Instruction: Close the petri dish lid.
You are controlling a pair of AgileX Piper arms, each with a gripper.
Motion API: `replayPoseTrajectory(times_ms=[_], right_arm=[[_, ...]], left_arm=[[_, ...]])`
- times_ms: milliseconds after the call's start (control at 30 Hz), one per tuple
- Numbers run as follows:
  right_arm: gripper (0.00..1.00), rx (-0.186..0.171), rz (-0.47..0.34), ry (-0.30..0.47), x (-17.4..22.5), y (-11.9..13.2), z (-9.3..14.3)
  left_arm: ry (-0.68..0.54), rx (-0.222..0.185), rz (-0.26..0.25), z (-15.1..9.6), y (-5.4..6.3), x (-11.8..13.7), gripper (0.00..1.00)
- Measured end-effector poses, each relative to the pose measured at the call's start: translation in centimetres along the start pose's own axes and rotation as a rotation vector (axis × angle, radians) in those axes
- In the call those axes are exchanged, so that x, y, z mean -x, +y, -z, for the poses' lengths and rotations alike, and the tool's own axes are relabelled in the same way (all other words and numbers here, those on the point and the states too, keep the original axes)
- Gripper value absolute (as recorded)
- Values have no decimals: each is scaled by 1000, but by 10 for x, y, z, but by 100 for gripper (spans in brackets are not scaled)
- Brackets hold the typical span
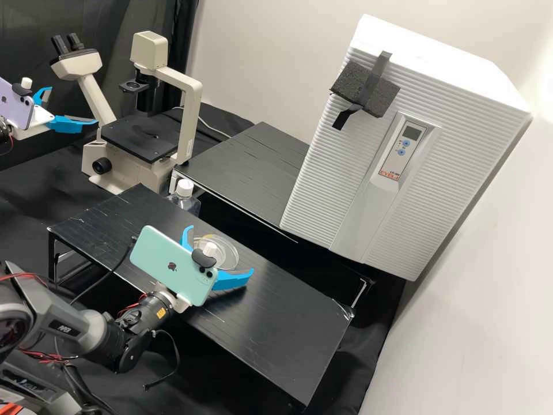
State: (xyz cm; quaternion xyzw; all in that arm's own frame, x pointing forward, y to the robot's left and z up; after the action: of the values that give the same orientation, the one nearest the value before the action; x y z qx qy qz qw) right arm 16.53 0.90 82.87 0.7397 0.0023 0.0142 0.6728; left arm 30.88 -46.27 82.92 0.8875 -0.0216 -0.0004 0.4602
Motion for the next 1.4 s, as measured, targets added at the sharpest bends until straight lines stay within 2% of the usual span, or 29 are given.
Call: replayPoseTrajectory(times_ms=[67,300,600,633,1267,1400], right_arm=[[100,-6,-9,-8,0,1,-1],[100,12,11,-59,-5,-4,-10],[100,6,10,-46,-7,-6,-10],[0,5,5,-45,-7,-5,-10],[0,2,23,-15,-10,-7,-15],[0,-13,27,-16,-10,-7,-16]], left_arm=[[0,0,0,0,0,0,100],[0,0,0,0,0,0,100],[0,0,0,0,0,0,100],[0,0,0,0,0,0,100],[0,0,0,0,0,0,100],[0,0,0,0,0,0,100]])
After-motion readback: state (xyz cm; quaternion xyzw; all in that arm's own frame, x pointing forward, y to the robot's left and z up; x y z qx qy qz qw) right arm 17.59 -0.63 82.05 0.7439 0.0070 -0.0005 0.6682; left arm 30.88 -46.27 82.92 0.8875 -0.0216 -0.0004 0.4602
